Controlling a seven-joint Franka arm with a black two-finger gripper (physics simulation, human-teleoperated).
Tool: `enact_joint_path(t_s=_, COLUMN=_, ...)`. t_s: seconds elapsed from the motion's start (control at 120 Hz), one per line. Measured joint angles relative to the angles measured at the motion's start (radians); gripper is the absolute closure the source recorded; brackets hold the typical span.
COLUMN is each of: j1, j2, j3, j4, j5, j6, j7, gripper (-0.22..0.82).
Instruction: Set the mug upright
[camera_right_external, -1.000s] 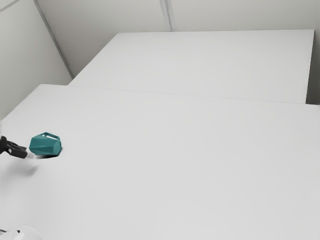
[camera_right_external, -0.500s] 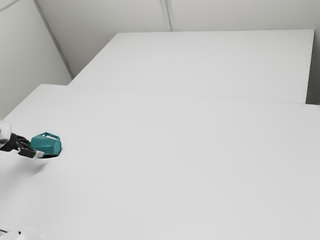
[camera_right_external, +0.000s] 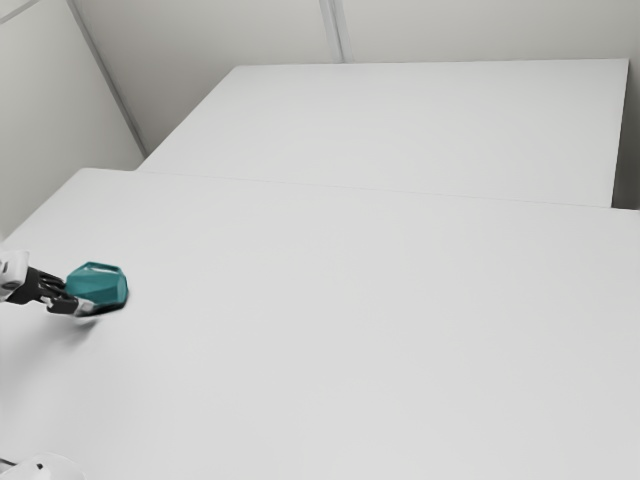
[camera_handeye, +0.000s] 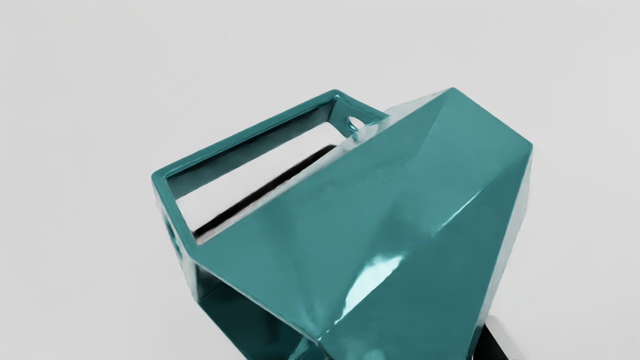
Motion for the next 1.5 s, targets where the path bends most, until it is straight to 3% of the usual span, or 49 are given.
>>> enact_joint_path(t_s=0.133, j1=-0.003, j2=-0.006, j3=0.000, j4=0.003, j5=-0.007, j6=0.008, j7=0.009, gripper=0.63)
enact_joint_path(t_s=0.283, j1=-0.018, j2=-0.013, j3=0.000, j4=0.019, j5=-0.010, j6=0.013, j7=0.015, gripper=0.72)
enact_joint_path(t_s=0.658, j1=-0.087, j2=-0.085, j3=0.000, j4=0.028, j5=-0.010, j6=0.039, j7=0.015, gripper=0.78)
enact_joint_path(t_s=0.842, j1=-0.183, j2=-0.193, j3=0.008, j4=-0.019, j5=0.001, j6=0.044, j7=-0.036, gripper=0.78)
enact_joint_path(t_s=0.95, j1=-0.369, j2=-0.242, j3=0.105, j4=-0.037, j5=0.068, j6=0.036, j7=-0.116, gripper=0.79)
enact_joint_path(t_s=1.067, j1=-0.703, j2=-0.270, j3=0.336, j4=-0.032, j5=0.276, j6=-0.024, j7=-0.281, gripper=0.79)
enact_joint_path(t_s=1.15, j1=-0.862, j2=-0.272, j3=0.418, j4=-0.016, j5=0.379, j6=-0.066, j7=-0.403, gripper=0.79)
enact_joint_path(t_s=1.3, j1=-1.020, j2=-0.264, j3=0.451, j4=0.059, j5=0.522, j6=-0.172, j7=-0.625, gripper=0.79)
enact_joint_path(t_s=1.5, j1=-1.130, j2=-0.258, j3=0.453, j4=0.081, j5=0.599, j6=-0.266, j7=-0.887, gripper=0.79)
